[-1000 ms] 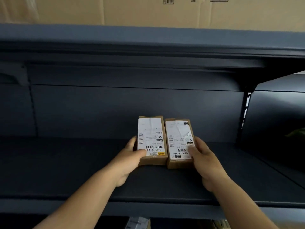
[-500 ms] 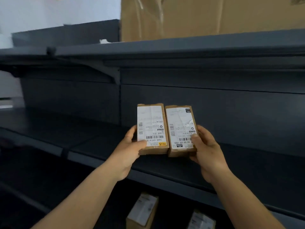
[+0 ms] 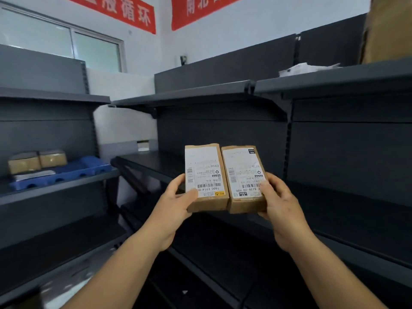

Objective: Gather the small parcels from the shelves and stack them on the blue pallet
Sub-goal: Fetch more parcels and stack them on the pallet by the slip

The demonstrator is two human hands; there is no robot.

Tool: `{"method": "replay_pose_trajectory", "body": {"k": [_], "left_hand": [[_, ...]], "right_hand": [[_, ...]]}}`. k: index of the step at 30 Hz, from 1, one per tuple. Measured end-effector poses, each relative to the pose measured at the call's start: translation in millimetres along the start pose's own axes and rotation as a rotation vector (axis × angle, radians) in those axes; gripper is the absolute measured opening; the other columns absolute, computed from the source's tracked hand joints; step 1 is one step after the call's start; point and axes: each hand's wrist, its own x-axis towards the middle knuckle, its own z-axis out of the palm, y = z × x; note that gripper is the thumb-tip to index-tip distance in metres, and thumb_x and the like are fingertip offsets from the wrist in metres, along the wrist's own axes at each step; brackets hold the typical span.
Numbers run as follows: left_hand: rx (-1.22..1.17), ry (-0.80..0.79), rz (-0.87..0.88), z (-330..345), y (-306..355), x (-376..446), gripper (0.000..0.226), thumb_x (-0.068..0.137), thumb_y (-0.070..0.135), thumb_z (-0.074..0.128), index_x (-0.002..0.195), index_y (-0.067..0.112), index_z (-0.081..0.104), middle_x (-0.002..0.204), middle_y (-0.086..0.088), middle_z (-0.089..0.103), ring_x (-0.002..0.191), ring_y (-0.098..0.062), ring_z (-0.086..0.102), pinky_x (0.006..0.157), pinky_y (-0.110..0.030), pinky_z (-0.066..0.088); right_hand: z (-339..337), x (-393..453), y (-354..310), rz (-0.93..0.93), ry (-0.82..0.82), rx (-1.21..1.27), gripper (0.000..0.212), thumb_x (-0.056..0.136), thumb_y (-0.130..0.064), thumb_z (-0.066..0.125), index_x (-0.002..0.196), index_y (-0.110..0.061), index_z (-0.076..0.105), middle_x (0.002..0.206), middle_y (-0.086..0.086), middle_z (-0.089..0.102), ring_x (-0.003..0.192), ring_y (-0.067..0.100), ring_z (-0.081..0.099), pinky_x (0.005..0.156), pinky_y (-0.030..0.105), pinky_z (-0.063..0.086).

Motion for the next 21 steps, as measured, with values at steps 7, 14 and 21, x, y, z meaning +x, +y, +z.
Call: {"method": "replay_pose_trajectory", "body": {"k": [7, 14, 21], "left_hand": [[0.075, 0.219, 0.002, -122, 3, 1, 0.041, 0.095, 0.027, 0.051, 0.133, 0.040, 0.044, 0.117, 0.012, 0.065, 0.110, -0.011, 0.060, 0.094, -0.033, 0.048], [0.224, 0.381, 0.047, -225, 14, 7, 0.033, 0.091, 0.034, 0.059, 0.119, 0.048, 0.050, 0.121, 0.019, 0.062, 0.114, -0.007, 0.055, 0.100, -0.037, 0.047], [0.405, 0.587, 0.057, -308, 9, 45, 0.058, 0.086, 0.025, 0.066, 0.138, 0.037, 0.042, 0.128, 0.013, 0.057, 0.116, -0.010, 0.052, 0.104, -0.042, 0.044]], "right_hand": [[127, 8, 18, 0.014, -0.289, 0.034, 0.036, 0.094, -0.020, 0.048, 0.123, -0.039, 0.056, 0.107, -0.015, 0.070, 0.102, 0.005, 0.065, 0.084, 0.031, 0.053], [244, 24, 29, -0.024, -0.547, 0.091, 0.024, 0.096, -0.029, 0.048, 0.106, -0.043, 0.064, 0.108, -0.019, 0.070, 0.106, 0.004, 0.063, 0.092, 0.032, 0.049], [359, 71, 58, -0.033, -0.664, 0.141, 0.028, 0.096, -0.036, 0.046, 0.123, -0.039, 0.056, 0.118, -0.015, 0.063, 0.112, 0.007, 0.056, 0.097, 0.035, 0.047]]}}
